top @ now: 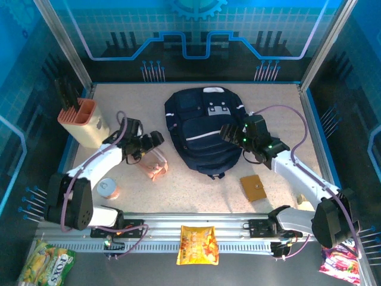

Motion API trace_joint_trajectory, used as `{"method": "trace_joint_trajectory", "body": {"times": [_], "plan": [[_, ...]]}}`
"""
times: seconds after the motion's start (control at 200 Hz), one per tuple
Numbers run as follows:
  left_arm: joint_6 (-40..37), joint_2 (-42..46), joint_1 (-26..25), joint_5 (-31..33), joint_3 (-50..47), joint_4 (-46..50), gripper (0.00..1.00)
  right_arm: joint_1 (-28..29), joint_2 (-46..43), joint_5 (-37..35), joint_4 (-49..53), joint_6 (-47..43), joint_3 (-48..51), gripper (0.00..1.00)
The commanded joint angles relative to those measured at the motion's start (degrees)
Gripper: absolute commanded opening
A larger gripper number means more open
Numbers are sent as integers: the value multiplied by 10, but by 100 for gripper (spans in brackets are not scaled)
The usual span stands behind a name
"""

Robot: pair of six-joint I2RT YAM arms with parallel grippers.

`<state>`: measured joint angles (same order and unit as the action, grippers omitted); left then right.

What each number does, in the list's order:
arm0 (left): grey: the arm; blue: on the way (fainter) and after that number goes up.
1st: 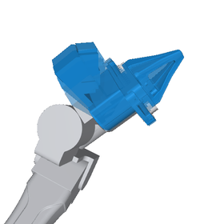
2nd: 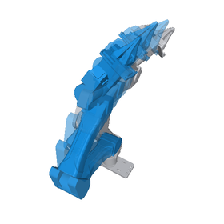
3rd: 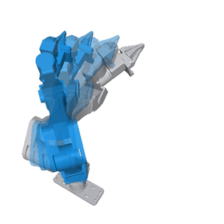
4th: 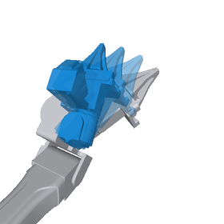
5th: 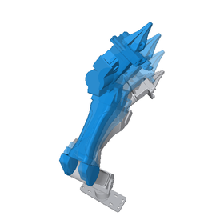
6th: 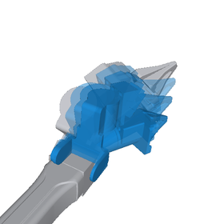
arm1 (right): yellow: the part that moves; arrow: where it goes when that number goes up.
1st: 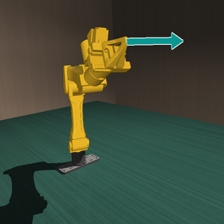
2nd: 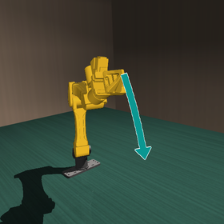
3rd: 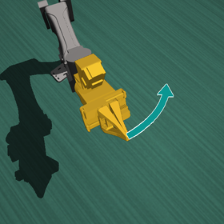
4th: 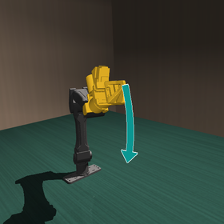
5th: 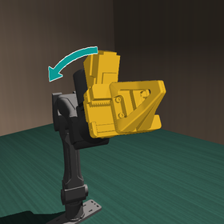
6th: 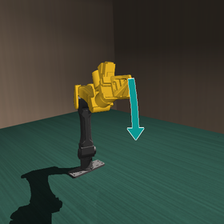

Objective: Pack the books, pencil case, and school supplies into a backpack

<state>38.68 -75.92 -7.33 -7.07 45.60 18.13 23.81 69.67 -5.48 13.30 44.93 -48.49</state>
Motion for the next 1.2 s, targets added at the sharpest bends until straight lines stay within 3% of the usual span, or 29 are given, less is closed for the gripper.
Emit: {"method": "trace_joint_trajectory", "body": {"times": [0.0,0.27,0.55,0.67,0.976,1.196], "plan": [[39,34,49,49,-38,36,95,9,9,5,-13,-7,-16,89],[68,20,125,28,-86,-11,83,14,24,13,-21,-4,-16,89],[22,-62,124,69,-47,1,75,20,22,8,-22,-2,-28,89],[18,-84,124,81,-33,-2,64,23,22,8,-22,-2,-29,89],[-7,-137,110,125,23,56,62,28,22,4,-21,0,-34,88],[-13,-148,101,123,30,60,35,28,21,2,-20,-2,-35,88]]}}
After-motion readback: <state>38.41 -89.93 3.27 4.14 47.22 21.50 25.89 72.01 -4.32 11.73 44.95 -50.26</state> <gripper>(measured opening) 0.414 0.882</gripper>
